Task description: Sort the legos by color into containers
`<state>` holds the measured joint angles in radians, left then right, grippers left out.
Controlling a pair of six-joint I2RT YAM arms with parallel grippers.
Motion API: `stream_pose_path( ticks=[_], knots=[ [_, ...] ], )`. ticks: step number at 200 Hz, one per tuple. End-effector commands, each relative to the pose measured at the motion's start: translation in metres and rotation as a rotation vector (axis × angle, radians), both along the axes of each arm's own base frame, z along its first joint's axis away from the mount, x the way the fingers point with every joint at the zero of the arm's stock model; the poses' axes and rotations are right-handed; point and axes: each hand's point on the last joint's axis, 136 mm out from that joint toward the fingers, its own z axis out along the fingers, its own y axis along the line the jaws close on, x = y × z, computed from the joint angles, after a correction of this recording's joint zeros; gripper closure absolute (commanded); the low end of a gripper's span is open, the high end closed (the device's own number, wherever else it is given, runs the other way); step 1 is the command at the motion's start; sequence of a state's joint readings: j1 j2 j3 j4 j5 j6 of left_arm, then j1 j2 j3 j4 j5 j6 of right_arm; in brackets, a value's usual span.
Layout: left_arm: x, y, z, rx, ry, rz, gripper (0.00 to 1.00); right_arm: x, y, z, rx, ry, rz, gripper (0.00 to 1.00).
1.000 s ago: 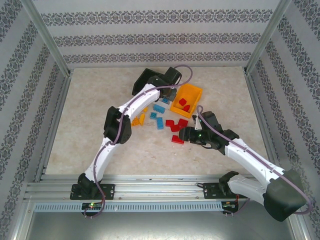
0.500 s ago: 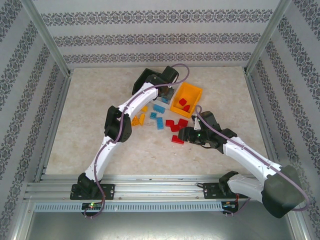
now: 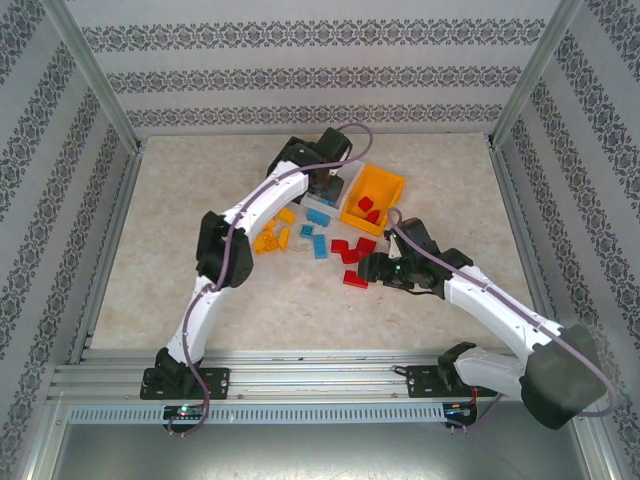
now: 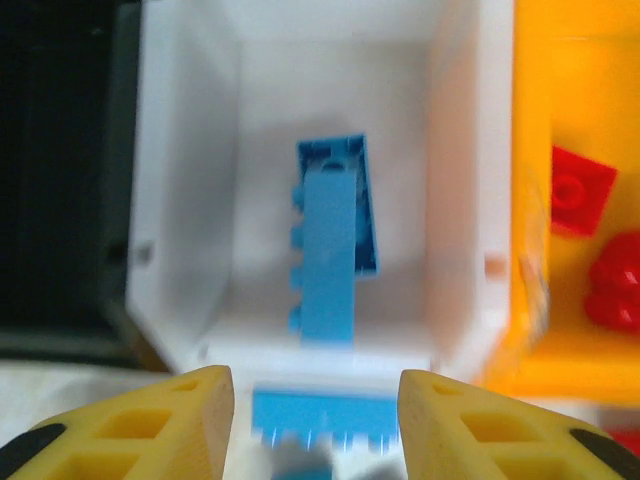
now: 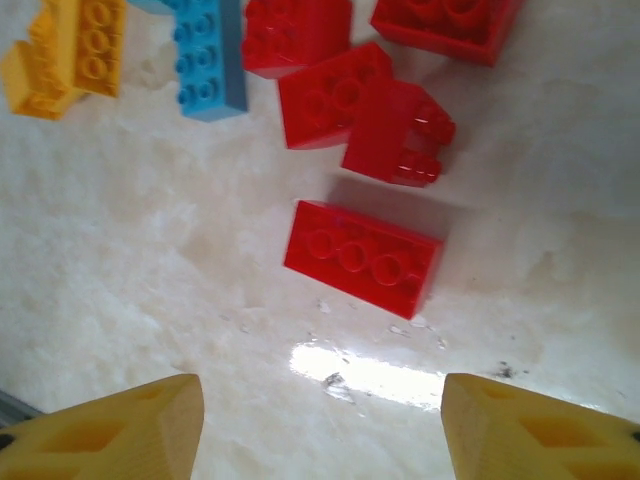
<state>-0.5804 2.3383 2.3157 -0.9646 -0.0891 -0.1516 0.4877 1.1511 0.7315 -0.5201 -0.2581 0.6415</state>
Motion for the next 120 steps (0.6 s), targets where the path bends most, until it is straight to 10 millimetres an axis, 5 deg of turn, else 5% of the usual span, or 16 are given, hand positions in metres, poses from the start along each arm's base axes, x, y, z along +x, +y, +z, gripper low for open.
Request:
stream_pose_path(
  ticks=[1,43,77,120],
  knots=[
    [-0.037,0.025,0.05,-0.06,-0.01,0.053,0.49,-0.014,-0.011,-0.014,-0.132,0.088,0.028,0.27],
    [-0.115,0.067,0.053,-0.166,-0.006,0.124,0.38,-0.006,0.007,-0.025,-0.208,0.113,0.051,0.15],
    [-0.176,0.101,0.034,-0.227,0.025,0.181,0.36,0.008,0.022,-0.04,-0.268,0.13,0.055,0.08],
    [-0.218,0.123,0.023,-0.283,0.033,0.221,0.33,0.026,0.024,-0.06,-0.353,0.161,0.026,0.04]
  ],
)
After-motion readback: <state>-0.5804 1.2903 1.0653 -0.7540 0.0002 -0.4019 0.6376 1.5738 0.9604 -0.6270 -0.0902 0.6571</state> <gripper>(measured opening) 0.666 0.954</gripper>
